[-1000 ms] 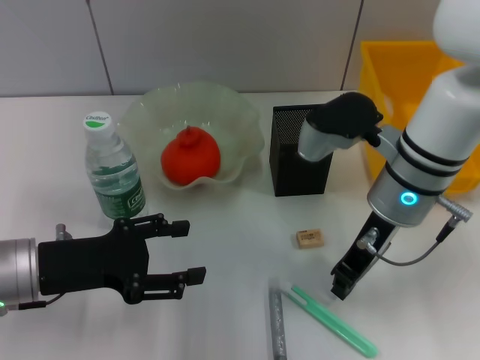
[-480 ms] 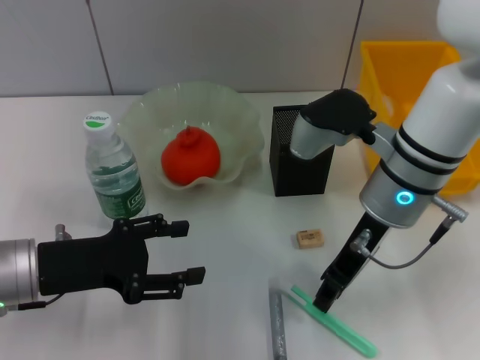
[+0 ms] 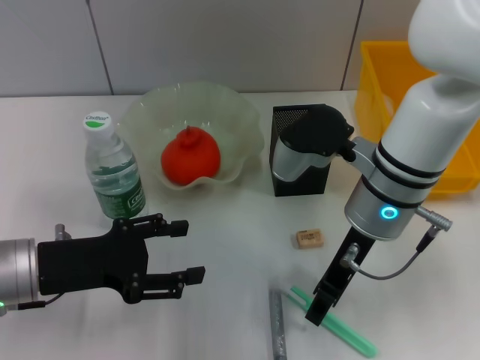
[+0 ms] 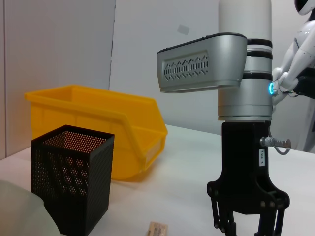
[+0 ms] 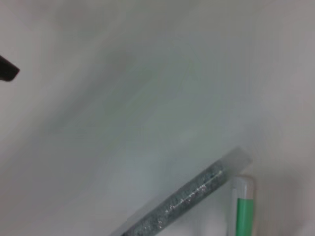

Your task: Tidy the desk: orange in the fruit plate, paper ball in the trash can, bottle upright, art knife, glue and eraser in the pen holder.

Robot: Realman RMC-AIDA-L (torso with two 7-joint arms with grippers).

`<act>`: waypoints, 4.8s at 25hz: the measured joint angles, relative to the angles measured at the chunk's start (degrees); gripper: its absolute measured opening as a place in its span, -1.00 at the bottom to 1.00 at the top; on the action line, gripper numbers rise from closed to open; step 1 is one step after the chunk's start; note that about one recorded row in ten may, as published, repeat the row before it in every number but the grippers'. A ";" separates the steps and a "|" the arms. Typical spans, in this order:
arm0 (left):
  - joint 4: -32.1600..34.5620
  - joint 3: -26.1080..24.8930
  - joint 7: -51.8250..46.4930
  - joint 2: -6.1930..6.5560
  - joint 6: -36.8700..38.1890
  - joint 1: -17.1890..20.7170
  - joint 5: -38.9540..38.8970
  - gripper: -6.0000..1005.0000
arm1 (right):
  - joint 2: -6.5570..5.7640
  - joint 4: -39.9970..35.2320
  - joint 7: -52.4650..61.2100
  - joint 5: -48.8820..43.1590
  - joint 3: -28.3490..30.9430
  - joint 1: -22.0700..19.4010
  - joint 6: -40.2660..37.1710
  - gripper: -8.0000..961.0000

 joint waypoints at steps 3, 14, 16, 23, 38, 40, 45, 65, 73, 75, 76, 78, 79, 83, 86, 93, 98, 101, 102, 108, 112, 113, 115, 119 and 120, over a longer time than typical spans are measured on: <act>0.01 0.00 -0.12 0.00 0.05 0.00 0.00 0.59 | 0.00 0.07 -0.21 0.46 -0.14 -0.06 0.36 -0.08; 0.15 0.00 -0.18 0.00 0.00 -0.07 0.00 0.59 | 0.05 0.26 -0.18 3.31 -5.04 -0.09 1.62 -0.10; 0.19 0.00 -0.18 0.00 -0.03 -0.08 0.00 0.59 | 0.06 0.27 0.05 3.35 -5.30 0.01 1.70 -0.10; 0.28 0.00 -0.09 0.00 -0.12 -0.16 0.00 0.59 | 0.08 0.24 0.10 3.40 -5.97 0.13 1.73 -0.11; 0.33 -0.27 -0.05 0.00 -0.14 -0.34 0.00 0.58 | 0.08 0.08 0.63 3.11 -8.72 0.33 2.51 -0.48; 0.33 -0.26 -0.07 0.00 -0.14 -0.34 0.00 0.58 | 0.08 -0.74 0.86 3.06 -9.92 0.27 2.72 -0.48; 0.33 -0.20 -0.21 0.00 -0.13 -0.34 0.00 0.58 | 0.08 -2.05 0.80 3.04 -11.37 -0.17 2.85 -0.51; 0.39 -0.22 -0.17 0.06 -0.14 -0.34 0.00 0.57 | -0.63 -10.69 2.95 0.19 -10.46 -2.69 0.17 -0.63; 0.42 -0.41 -0.23 0.09 -0.14 -0.34 -0.01 0.56 | -0.69 -14.17 1.71 -1.77 -5.40 -4.14 -1.03 -0.63; 0.42 -0.42 -0.22 0.09 -0.13 -0.34 -0.03 0.56 | -0.69 -15.99 0.41 -2.28 -1.53 -5.22 -1.76 -0.63; 0.42 -0.42 -0.14 0.09 -0.13 -0.34 -0.06 0.56 | -0.70 -17.08 -0.43 -2.30 0.68 -5.82 -2.22 -0.63; 0.42 -0.43 -0.07 0.09 -0.13 -0.34 -0.07 0.56 | -0.71 -21.11 -3.53 -1.97 8.58 -8.26 -3.96 -0.63; 0.42 -0.45 -0.04 0.09 -0.12 -0.41 -0.09 0.56 | -0.71 -21.11 -3.53 -1.97 8.58 -8.26 -3.96 -0.63; 0.42 -0.45 0.01 0.08 0.03 -0.48 -0.29 0.56 | -0.77 -26.03 -8.08 1.70 17.20 -12.26 -4.78 -0.63; 0.42 -0.44 0.03 0.08 0.16 -0.49 -0.36 0.55 | -0.92 -28.63 -12.62 7.50 23.22 -15.89 -4.56 -0.63; 0.42 -0.23 0.11 -0.23 0.27 -0.81 -0.48 0.55 | -0.90 -27.52 -24.25 20.78 33.48 -21.99 -0.45 -0.63; 0.41 -0.01 0.12 -0.36 0.28 -1.03 -0.48 0.55 | -0.95 -20.78 -34.27 31.07 36.32 -24.59 6.01 -0.63; 0.28 0.00 0.12 -0.36 0.28 -1.23 -0.48 0.55 | -0.96 -16.60 -38.82 33.61 36.24 -24.39 11.26 -0.63; 0.20 0.00 0.12 -0.36 0.29 -1.28 -0.48 0.54 | -0.92 -15.48 -39.80 33.79 36.11 -24.13 12.71 -0.63; 0.04 0.00 0.12 -0.35 0.34 -1.39 -0.48 0.54 | -0.68 -7.36 -48.11 39.00 35.84 -21.69 20.59 -0.63; -0.02 0.00 0.12 -0.38 0.34 -1.38 -0.45 0.54 | -0.73 -5.01 -50.66 41.59 35.88 -20.76 23.25 -0.63; -0.02 0.00 0.12 -0.39 0.34 -1.34 -0.45 0.54 | -0.73 -4.68 -50.82 41.63 35.88 -20.56 23.77 -0.63; -0.03 -0.01 0.12 -0.42 0.38 -1.26 -0.45 0.54 | -0.77 -2.65 -52.14 41.68 35.87 -19.57 25.20 -0.63; -0.03 -0.07 0.21 -0.54 0.39 -1.27 -0.45 0.53 | -0.72 0.19 -54.48 41.70 35.88 -18.38 26.75 -0.63; -0.03 -0.09 0.25 -0.58 0.40 -1.30 -0.45 0.53 | -0.67 1.92 -56.01 41.71 35.88 -17.62 27.72 -0.63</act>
